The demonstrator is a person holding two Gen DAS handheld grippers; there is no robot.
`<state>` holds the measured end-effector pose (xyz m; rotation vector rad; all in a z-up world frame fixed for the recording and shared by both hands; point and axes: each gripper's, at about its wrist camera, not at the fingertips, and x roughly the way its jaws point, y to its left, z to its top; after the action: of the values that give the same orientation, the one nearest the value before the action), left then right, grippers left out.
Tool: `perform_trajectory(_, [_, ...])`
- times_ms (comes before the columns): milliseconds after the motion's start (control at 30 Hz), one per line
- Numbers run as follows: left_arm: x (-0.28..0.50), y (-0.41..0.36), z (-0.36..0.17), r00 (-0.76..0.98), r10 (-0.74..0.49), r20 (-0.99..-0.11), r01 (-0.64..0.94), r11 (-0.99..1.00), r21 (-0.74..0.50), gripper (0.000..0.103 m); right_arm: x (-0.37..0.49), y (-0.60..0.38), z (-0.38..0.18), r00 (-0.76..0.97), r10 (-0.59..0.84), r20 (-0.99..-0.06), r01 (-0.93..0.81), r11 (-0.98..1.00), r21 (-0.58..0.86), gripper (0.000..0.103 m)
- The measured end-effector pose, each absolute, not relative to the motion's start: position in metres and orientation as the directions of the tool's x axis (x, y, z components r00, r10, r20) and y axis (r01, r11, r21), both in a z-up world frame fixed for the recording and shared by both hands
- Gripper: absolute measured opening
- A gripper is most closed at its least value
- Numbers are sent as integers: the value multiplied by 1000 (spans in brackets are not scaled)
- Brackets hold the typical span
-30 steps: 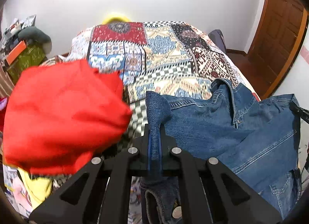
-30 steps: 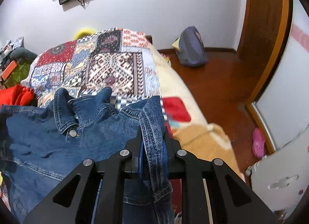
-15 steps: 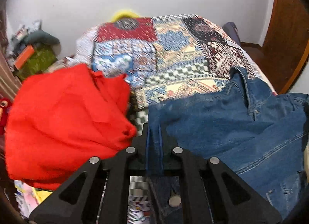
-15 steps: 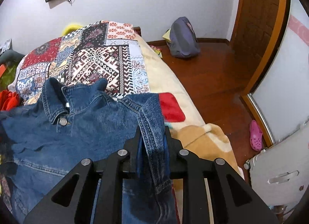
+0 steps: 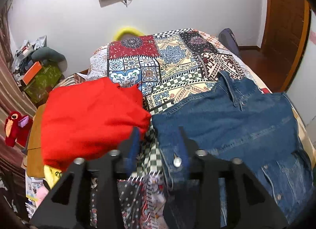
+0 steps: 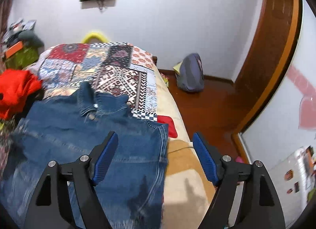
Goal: Fold large clothes
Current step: 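Fold the jacket hem toward the collar with the left tool while the right tool grips the side, then grasp the folded denim jacket edge with both tools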
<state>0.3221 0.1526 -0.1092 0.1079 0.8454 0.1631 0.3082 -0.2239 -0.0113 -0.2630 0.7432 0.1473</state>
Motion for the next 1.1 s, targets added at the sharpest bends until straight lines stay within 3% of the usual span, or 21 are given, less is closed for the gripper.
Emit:
perform_trajectory(100, [292,148,-103,661,196,-724,-89,979,184,74,285,-222,-9,724,51,-688,-244,952,-186,84])
perform_trajectory(233, [258,143,-104,656,190,-731,-60,978,199,81,265,-222,-12,706,68,-705,-266,948,-175,84])
perform_trajectory(567, [190,151,-161,516,91,-852,-49,996,77,82,216,-230,-38,644,85,-760,-294,945,-143,84])
perform_trajectory(733, [172,160,-195,422,-21,-906,-84,995,-62,82,199,-238,-64,577,76,-813,-303,945,-126,84])
perform_trajectory(933, [154,155,-219,351,-162,-922,-100,973,-209,82,185,-254,-96,483,100,-870,-289,956,-50,84])
perform_trajectory(1100, [144,147,-238,306,-307,-901,-119,927,-357,82,178,-276,-120,382,176,-907,-217,971,97,84])
